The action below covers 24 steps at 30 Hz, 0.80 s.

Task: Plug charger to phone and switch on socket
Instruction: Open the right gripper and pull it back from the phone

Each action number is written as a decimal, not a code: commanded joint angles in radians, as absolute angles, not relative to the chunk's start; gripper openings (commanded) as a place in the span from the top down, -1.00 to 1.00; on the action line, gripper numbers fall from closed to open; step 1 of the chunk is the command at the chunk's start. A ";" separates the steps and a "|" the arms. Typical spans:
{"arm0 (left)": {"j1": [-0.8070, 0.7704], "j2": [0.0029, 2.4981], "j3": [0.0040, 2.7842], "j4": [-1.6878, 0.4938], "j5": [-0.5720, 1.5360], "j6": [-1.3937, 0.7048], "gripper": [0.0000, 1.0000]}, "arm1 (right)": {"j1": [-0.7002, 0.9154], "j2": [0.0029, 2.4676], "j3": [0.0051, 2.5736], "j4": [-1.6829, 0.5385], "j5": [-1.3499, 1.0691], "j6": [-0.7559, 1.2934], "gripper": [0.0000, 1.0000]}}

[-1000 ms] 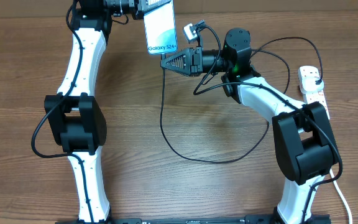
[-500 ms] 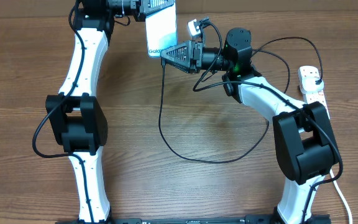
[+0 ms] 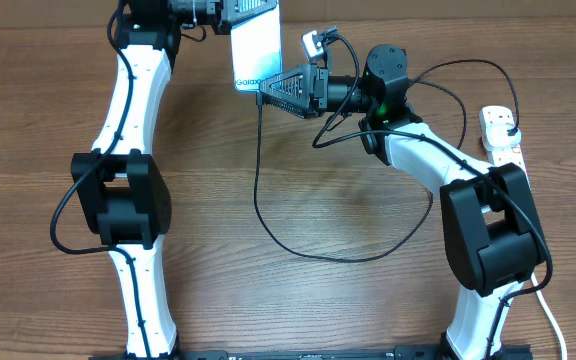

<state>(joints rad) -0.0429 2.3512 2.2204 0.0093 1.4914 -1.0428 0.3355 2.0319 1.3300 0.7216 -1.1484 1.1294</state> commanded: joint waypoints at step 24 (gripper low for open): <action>0.017 2.318 2.241 -0.027 1.535 -1.031 0.92 | 0.223 2.010 1.344 -0.271 -0.772 0.558 -0.99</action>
<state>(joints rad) 0.0261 2.3512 2.2204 -0.0303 1.5116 -1.0401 0.2550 2.0327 1.3357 -0.1982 -0.9234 0.7044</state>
